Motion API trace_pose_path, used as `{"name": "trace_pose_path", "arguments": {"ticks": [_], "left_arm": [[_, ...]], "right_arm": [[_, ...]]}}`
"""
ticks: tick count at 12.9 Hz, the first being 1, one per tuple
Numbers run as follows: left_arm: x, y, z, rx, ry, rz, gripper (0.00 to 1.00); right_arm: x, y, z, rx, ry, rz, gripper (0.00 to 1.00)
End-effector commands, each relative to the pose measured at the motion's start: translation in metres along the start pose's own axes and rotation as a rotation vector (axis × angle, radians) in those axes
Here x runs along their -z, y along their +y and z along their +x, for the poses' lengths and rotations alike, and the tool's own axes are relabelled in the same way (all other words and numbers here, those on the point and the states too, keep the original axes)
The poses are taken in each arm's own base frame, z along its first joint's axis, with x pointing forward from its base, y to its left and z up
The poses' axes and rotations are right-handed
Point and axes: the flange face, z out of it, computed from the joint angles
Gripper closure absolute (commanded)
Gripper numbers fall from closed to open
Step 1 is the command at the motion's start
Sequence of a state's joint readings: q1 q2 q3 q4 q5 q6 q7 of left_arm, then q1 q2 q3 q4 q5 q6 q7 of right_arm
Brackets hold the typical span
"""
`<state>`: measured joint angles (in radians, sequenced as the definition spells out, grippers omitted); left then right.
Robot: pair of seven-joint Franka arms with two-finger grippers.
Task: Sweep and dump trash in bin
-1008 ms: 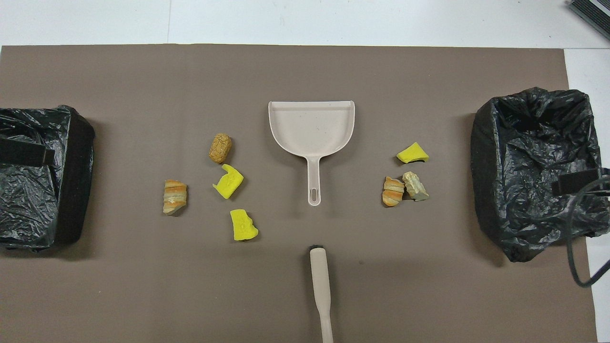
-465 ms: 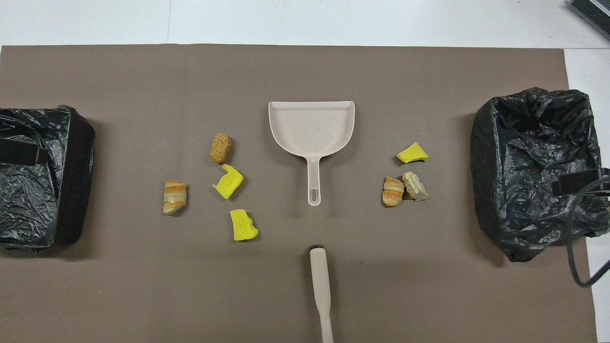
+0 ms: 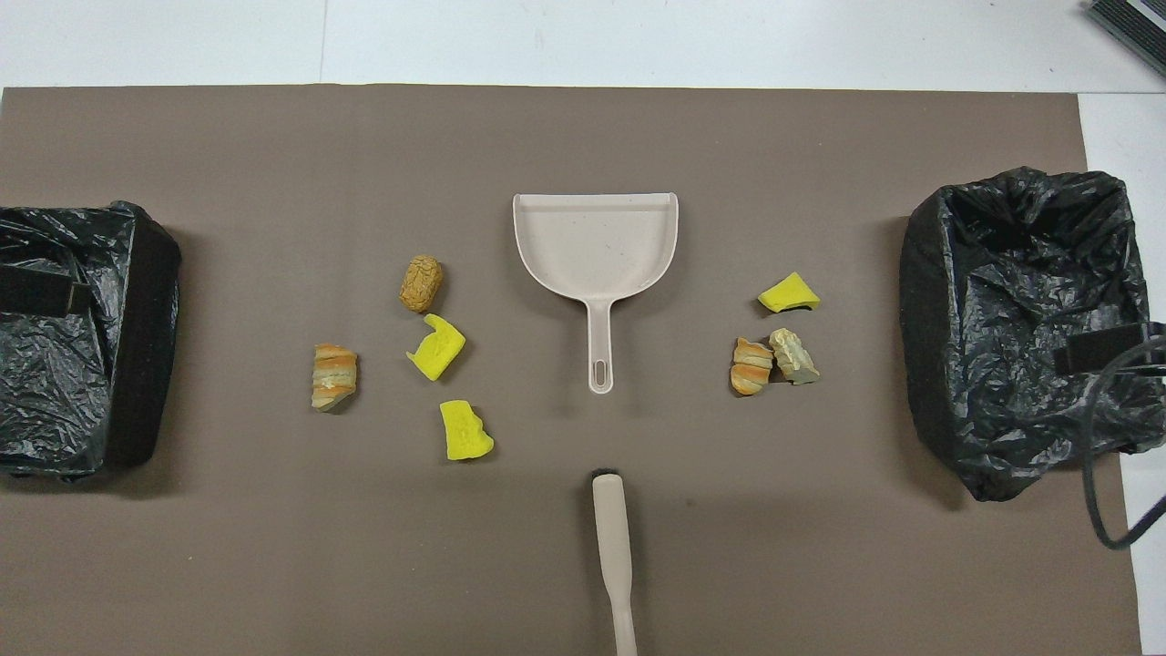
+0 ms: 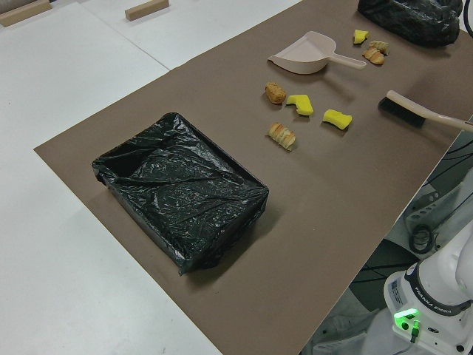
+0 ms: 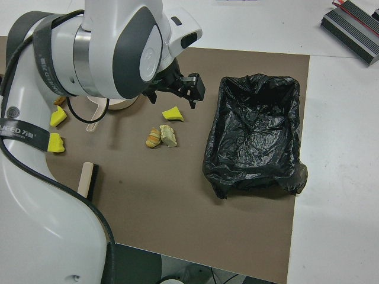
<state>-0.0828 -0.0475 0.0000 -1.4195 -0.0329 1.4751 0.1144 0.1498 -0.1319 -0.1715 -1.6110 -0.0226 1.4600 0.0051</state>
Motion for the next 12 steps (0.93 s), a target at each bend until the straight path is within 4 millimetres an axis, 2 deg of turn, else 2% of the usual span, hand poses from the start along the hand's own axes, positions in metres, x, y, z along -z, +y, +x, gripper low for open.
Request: {"name": "trace_pose_path", "arguments": {"ticks": [1, 4, 6, 8, 11, 12], "left_arm": [[0.0, 0.004, -0.004, -0.006, -0.006, 0.006, 0.0], [-0.003, 0.022, -0.011, -0.034, -0.012, -0.002, 0.0], [-0.006, 0.048, -0.019, -0.07, -0.022, -0.007, 0.0], [-0.012, 0.083, -0.031, -0.114, -0.041, -0.013, 0.0], [-0.028, 0.15, -0.06, -0.129, -0.077, -0.018, 0.0], [-0.035, 0.173, -0.071, -0.133, -0.08, -0.017, 0.0]], "right_arm": [[0.0, 0.004, -0.006, 0.006, 0.002, -0.007, 0.0], [-0.002, 0.004, -0.006, 0.003, -0.001, -0.006, 0.0], [-0.005, -0.003, -0.001, 0.014, 0.007, -0.009, 0.0], [-0.009, -0.006, 0.006, -0.004, 0.027, -0.01, 0.0], [-0.025, -0.012, 0.021, 0.017, 0.021, -0.008, 0.0], [-0.029, -0.02, 0.027, 0.026, 0.031, -0.008, 0.0]]}}
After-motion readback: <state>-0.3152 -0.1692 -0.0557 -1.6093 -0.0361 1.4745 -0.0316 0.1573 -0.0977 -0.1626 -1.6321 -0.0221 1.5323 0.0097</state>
